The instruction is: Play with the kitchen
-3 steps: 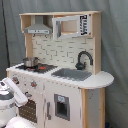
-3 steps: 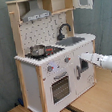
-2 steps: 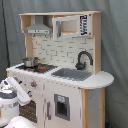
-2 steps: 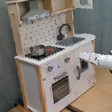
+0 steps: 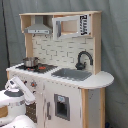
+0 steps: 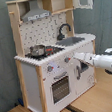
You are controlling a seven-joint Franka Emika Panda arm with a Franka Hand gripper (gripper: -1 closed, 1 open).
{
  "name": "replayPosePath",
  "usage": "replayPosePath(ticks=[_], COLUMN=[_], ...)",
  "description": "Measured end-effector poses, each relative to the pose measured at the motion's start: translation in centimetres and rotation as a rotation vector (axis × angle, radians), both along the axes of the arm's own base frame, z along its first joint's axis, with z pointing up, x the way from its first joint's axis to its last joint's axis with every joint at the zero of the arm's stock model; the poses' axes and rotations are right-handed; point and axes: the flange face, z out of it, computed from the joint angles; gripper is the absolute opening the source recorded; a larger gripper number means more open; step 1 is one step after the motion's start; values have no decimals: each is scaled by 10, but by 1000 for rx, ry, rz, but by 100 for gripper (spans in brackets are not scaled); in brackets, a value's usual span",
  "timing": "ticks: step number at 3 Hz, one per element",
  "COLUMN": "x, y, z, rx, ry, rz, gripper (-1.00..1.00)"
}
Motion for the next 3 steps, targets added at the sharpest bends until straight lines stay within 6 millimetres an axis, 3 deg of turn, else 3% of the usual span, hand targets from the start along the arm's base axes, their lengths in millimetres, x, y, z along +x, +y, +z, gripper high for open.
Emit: replayPosePath(ticks=[1, 3], x=[17, 53], y=[-10, 15], z=[-6, -9], rx=[2, 6], ry=[15, 14], rz=[7, 22], gripper=[100, 100])
